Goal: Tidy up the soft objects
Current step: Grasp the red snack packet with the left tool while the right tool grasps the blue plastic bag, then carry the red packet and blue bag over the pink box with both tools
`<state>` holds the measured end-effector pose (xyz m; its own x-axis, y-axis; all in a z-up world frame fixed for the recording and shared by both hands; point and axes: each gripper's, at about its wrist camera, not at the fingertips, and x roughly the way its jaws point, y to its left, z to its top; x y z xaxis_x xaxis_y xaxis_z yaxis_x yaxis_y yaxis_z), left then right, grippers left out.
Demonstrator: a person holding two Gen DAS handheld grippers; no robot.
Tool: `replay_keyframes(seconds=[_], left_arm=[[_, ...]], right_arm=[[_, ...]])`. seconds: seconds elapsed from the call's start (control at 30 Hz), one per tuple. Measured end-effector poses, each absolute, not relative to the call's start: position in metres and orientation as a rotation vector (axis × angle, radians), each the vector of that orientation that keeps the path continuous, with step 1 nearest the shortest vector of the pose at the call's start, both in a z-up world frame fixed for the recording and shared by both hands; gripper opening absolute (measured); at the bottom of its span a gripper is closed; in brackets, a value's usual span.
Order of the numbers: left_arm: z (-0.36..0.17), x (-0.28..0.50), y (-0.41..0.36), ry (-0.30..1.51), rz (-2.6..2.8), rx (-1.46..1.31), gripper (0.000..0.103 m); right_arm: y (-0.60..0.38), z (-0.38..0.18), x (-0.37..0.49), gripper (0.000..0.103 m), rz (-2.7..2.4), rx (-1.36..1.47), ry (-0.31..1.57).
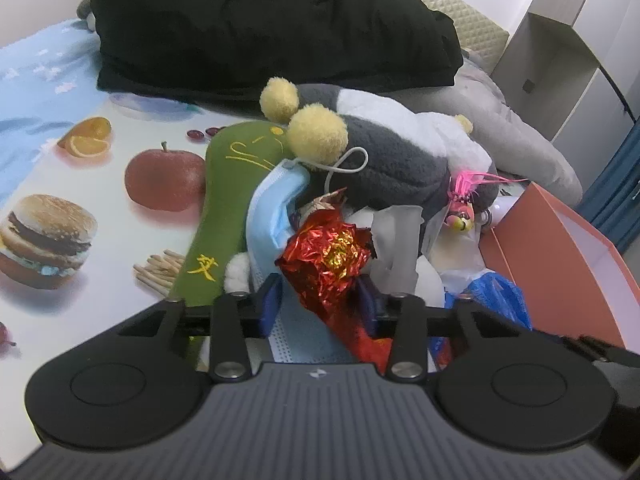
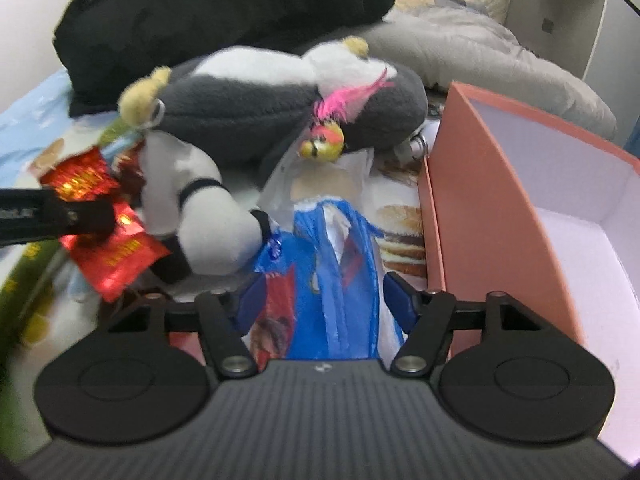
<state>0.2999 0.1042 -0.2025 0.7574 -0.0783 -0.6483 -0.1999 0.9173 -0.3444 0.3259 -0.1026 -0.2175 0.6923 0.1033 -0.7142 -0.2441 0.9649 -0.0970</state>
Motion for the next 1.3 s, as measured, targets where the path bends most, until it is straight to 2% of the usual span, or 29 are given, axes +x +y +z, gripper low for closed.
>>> replay_keyframes(seconds=[0.03,0.07,0.13,0.27,0.33,0.43,0.77,0.97,1.3], left_arm=[[-0.203,0.300,0.104,0.713,0.066,-0.417,0.036],[-0.203,0.300,0.104,0.710,0.067,-0.420,0.035],[-0.201,0.299,0.104,0.705,0.068,-0.421,0.029],[-0.196,0.295,0.102,0.698,0.065,-0.418,0.024],[-0.192,0.291,0.100,0.697,0.061,-0.414,0.014],[-0.186,0.281,0.098,0.695,0.056,-0.405,0.009],[-0.166,0.227,0.082,0.698,0.024,-0.385,0.007],[-0.169,0.201,0.069,0.747,0.005,-0.323,0.002],[-0.183,0.196,0.062,0.865,-0.138,-0.170,0.005]], right_arm=[[-0.103,-0.220,0.328,0.058,0.191,-0.181,0.790],[-0.104,-0.221,0.329,0.046,0.187,-0.177,0.795],[-0.106,-0.221,0.329,0.035,0.176,-0.167,0.801],[-0.111,-0.214,0.325,0.019,0.174,-0.136,0.793],[-0.111,-0.208,0.320,0.018,0.183,-0.131,0.785],[-0.113,-0.199,0.309,0.017,0.196,-0.116,0.778],[-0.123,-0.178,0.257,0.017,0.214,-0.066,0.789],[-0.129,-0.177,0.232,0.017,0.209,-0.011,0.831],[-0.138,-0.191,0.201,0.017,0.145,0.012,0.904]])
